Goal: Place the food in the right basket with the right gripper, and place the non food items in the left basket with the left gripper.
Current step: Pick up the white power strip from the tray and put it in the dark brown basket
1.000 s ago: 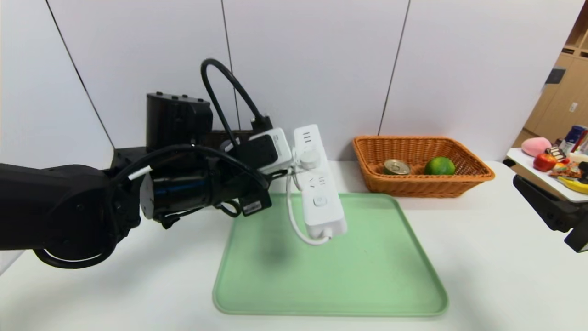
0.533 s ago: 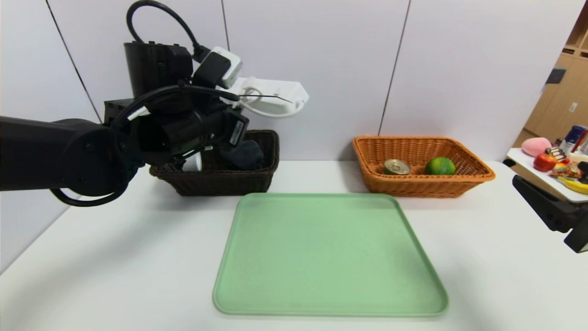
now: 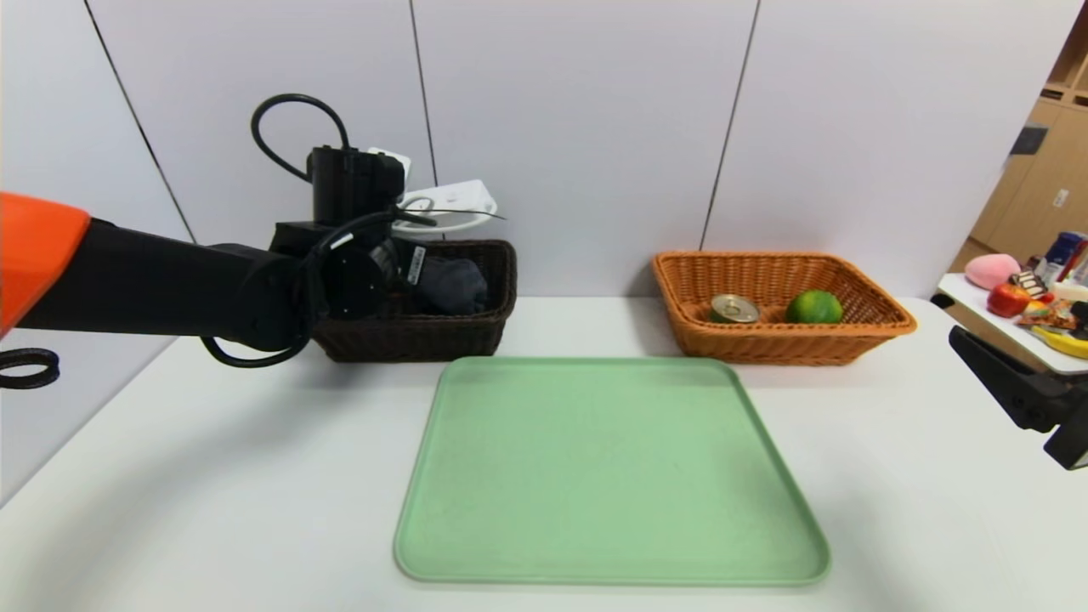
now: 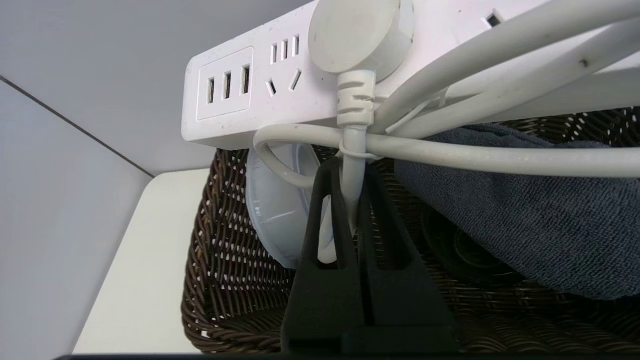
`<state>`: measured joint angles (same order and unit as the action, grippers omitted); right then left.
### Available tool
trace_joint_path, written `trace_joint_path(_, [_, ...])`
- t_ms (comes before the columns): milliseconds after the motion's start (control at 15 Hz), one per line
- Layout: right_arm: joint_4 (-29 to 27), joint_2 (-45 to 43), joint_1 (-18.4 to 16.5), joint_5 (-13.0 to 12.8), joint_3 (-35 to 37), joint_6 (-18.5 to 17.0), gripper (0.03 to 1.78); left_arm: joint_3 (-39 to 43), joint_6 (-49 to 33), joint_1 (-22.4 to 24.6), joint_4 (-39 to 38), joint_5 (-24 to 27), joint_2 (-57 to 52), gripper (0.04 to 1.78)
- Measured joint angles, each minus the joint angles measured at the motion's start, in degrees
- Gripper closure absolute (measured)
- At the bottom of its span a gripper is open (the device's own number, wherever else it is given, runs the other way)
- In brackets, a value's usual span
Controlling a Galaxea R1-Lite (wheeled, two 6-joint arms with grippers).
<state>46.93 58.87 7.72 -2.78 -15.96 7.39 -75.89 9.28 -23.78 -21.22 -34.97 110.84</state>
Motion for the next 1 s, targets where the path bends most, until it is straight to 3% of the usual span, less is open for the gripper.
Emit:
trace_joint_path(733, [0.04, 0.63, 0.00, 0.17, 0.13, 0.05, 0.11, 0.52, -1.34, 0.06, 5.61, -0.35, 2.39, 1.75])
trace_joint_path(1000, [0.04, 0.89, 0.00, 0.09, 0.17, -0.06, 0.11, 0.45, -1.67, 0.06, 4.34, 0.13, 2.34, 1.75])
